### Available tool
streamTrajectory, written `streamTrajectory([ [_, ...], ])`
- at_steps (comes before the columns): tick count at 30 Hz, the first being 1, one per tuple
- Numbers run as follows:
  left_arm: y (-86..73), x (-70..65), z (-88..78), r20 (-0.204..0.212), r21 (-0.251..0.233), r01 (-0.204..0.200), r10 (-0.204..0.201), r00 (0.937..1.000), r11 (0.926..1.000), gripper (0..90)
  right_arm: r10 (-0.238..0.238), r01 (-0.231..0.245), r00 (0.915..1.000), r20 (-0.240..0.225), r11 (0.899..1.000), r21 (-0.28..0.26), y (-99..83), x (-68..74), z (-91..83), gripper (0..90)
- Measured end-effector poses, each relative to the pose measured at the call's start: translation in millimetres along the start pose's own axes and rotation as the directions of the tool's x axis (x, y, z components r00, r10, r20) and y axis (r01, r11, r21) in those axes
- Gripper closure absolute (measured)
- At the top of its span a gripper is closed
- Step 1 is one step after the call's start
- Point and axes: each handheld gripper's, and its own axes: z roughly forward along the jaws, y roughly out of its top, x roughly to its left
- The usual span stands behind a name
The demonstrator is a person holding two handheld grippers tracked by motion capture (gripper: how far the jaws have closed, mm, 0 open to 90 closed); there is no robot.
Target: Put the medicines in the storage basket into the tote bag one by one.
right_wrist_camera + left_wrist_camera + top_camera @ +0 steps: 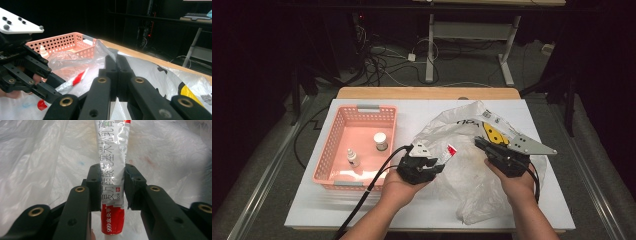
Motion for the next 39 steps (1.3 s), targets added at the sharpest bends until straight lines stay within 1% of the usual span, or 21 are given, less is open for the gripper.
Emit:
streamTrajectory([
  [7,4.0,-4.5,14.2,0.001,0.007,-0.014,0.014,0.9999,0.9999,67.6,-0.001,0.001,1.0,0.003,1.0,-0.003,0.0,-0.1,0.7,90.0],
  [11,7.9,-4.5,23.7,-0.02,0.01,-0.02,0.02,0.9996,0.9997,67.6,0.005,-0.005,1.0,0.002,1.0,-0.003,0.1,0.7,1.2,90.0],
  [15,11.5,-3.4,32.4,-0.034,0.005,-0.015,0.015,0.9993,0.9999,67.5,0.004,-0.004,1.0,-0.001,1.0,-0.002,0.4,1.0,1.2,90.0],
  [18,14.4,-2.9,39.3,-0.043,0.01,-0.018,0.018,0.9989,0.9998,67.5,0.005,-0.005,1.0,0.001,1.0,-0.006,0.4,0.6,1.3,90.0],
  [20,16.3,-2.1,44.3,-0.046,0.011,-0.018,0.018,0.9988,0.9998,67.5,0.006,-0.006,1.0,0.0,1.0,-0.008,0.2,0.2,1.5,90.0],
  [22,17.9,-2.2,50.1,-0.042,0.008,-0.008,0.008,0.9991,0.9999,67.5,0.009,-0.009,1.0,-0.001,1.0,-0.008,-0.1,-0.1,1.8,90.0],
  [26,20.9,-3.5,62.1,-0.052,0.01,-0.025,0.026,0.9983,0.9996,67.5,0.018,-0.019,0.9998,-0.002,1.0,-0.009,-0.8,-2.1,2.5,90.0],
  [29,23.4,-5.4,72.1,-0.068,0.017,-0.04,0.041,0.9968,0.9991,67.4,0.021,-0.021,0.9998,0.004,1.0,-0.013,-0.9,-3.0,2.8,90.0],
  [31,25.2,-5.0,78.2,-0.074,0.018,-0.04,0.041,0.9964,0.9991,67.4,0.02,-0.02,0.9998,0.007,1.0,-0.015,-0.8,-3.6,2.9,90.0],
  [32,26.0,-4.7,81.2,-0.078,0.018,-0.034,0.035,0.9964,0.9993,67.5,0.018,-0.018,0.9998,0.007,1.0,-0.014,-0.9,-4.0,2.9,90.0],
  [35,27.7,-2.7,88.4,-0.086,0.019,-0.038,0.039,0.9955,0.9991,67.4,0.023,-0.023,0.9997,0.009,1.0,-0.015,-0.8,-5.2,2.0,90.0],
  [37,28.0,-1.8,92.8,-0.091,0.01,-0.022,0.023,0.9956,0.9997,67.3,0.025,-0.025,0.9996,0.012,1.0,-0.015,-0.8,-5.7,1.2,90.0],
  [39,27.6,-0.8,97.2,-0.091,0.005,-0.015,0.016,0.9957,0.9999,67.3,0.026,-0.026,0.9996,0.012,1.0,-0.015,-0.8,-5.8,1.3,90.0],
])
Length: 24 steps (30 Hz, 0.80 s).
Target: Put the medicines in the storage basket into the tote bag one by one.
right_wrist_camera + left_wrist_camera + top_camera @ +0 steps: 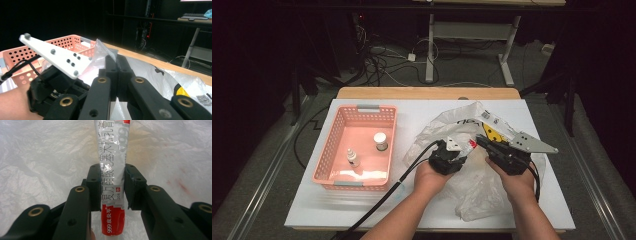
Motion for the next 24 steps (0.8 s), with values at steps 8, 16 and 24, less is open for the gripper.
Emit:
streamTrajectory([
  [8,-1.9,0.4,11.9,-0.002,-0.004,0.01,-0.01,0.9999,0.9999,67.2,0.0,0.0,1.0,0.001,1.0,0.002,-0.6,-1.2,0.4,90.0],
  [16,-0.6,-1.4,8.4,0.009,-0.011,0.015,-0.015,0.9998,0.9998,58.0,0.004,-0.004,1.0,0.003,1.0,0.007,-2.1,-2.7,0.2,90.0],
  [24,-8.1,-8.6,-12.9,0.074,-0.03,0.01,-0.008,0.9972,0.9995,49.1,0.006,-0.006,1.0,-0.002,1.0,0.008,-2.7,-2.1,0.0,90.0],
])
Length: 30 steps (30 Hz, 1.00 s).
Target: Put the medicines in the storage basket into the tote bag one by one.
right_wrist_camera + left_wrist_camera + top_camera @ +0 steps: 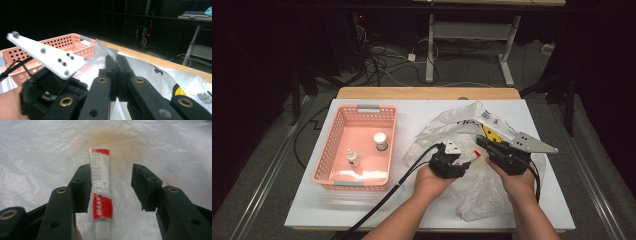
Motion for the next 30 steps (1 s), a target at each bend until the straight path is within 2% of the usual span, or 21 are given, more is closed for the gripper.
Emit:
streamTrajectory([
  [2,-3.6,-2.1,-7.0,0.019,-0.006,-0.001,0.001,0.9998,1.0,45.0,0.002,-0.002,1.0,-0.002,1.0,0.005,-0.3,0.3,-0.3,90.0],
  [5,-10.8,-5.5,-18.3,0.05,-0.026,0.007,-0.005,0.9987,0.9996,43.7,0.001,-0.001,1.0,-0.003,1.0,0.007,-1.0,0.6,-0.2,90.0],
  [7,-14.9,-6.0,-25.2,0.071,-0.02,0.004,-0.003,0.9975,0.9998,41.7,0.001,-0.001,1.0,-0.003,1.0,0.01,-1.4,0.8,0.1,90.0],
  [14,-33.5,-8.5,-45.0,0.068,-0.03,-0.008,0.01,0.9976,0.9995,31.5,0.002,-0.002,1.0,-0.007,1.0,0.019,-2.1,2.7,1.0,90.0],
  [17,-40.2,-9.6,-52.5,0.088,-0.016,0.003,-0.002,0.9961,0.9999,25.3,0.006,-0.006,1.0,-0.008,1.0,0.022,-2.4,3.4,0.4,90.0],
  [21,-45.1,-12.7,-68.1,0.088,-0.016,-0.005,0.007,0.9961,0.9999,16.9,0.009,-0.009,0.9999,-0.006,0.999,0.035,-1.4,3.7,-0.5,90.0],
  [24,-48.5,-13.9,-83.5,0.082,-0.042,-0.006,0.009,0.9966,0.9991,14.1,-0.002,0.002,1.0,0.004,0.999,0.052,-1.1,4.3,-1.6,90.0],
  [28,-53.3,-14.1,-97.6,0.056,-0.044,0.0,0.002,0.9985,0.999,2.3,-0.003,0.002,0.9998,0.018,0.998,0.058,-1.2,3.7,-4.5,90.0],
  [30,-55.9,-13.4,-103.4,0.044,-0.045,-0.001,0.003,0.999,0.999,0.0,-0.001,0.0,0.9998,0.022,0.999,0.049,-2.3,3.6,-6.3,90.0],
])
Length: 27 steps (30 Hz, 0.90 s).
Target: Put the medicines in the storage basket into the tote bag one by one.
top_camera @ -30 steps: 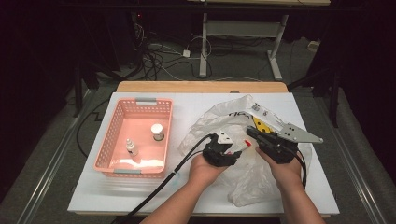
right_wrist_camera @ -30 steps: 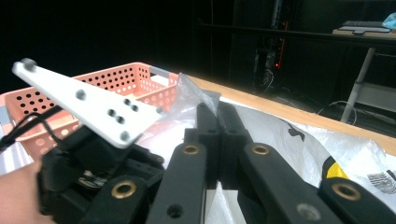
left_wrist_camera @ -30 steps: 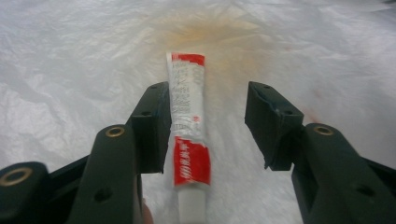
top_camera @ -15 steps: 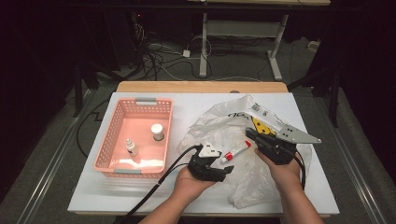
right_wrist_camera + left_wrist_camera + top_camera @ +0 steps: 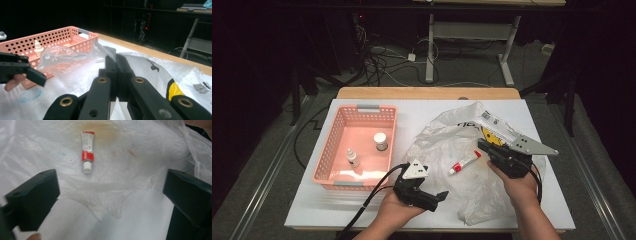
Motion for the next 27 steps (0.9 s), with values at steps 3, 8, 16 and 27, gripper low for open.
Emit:
streamTrajectory([
  [3,-4.4,0.3,-7.8,-0.027,-0.011,-0.007,0.006,0.9996,0.9999,0.0,0.003,-0.003,1.0,0.007,1.0,0.0,-4.6,-2.1,0.2,90.0],
  [8,-12.6,2.2,-14.2,-0.022,-0.035,0.025,-0.026,0.9994,0.9991,0.0,0.014,-0.014,0.9994,0.032,1.0,0.006,-9.8,-3.5,-1.0,90.0],
  [16,-12.1,5.0,-33.6,-0.04,-0.04,0.024,-0.026,0.9989,0.9989,0.0,0.013,-0.012,0.9994,0.033,1.0,-0.017,-7.0,3.4,-5.7,90.0],
  [27,-20.3,25.7,-71.5,-0.145,-0.061,0.047,-0.055,0.9879,0.997,0.0,0.013,-0.012,0.9995,0.03,0.999,-0.031,-5.4,13.9,-6.1,90.0],
])
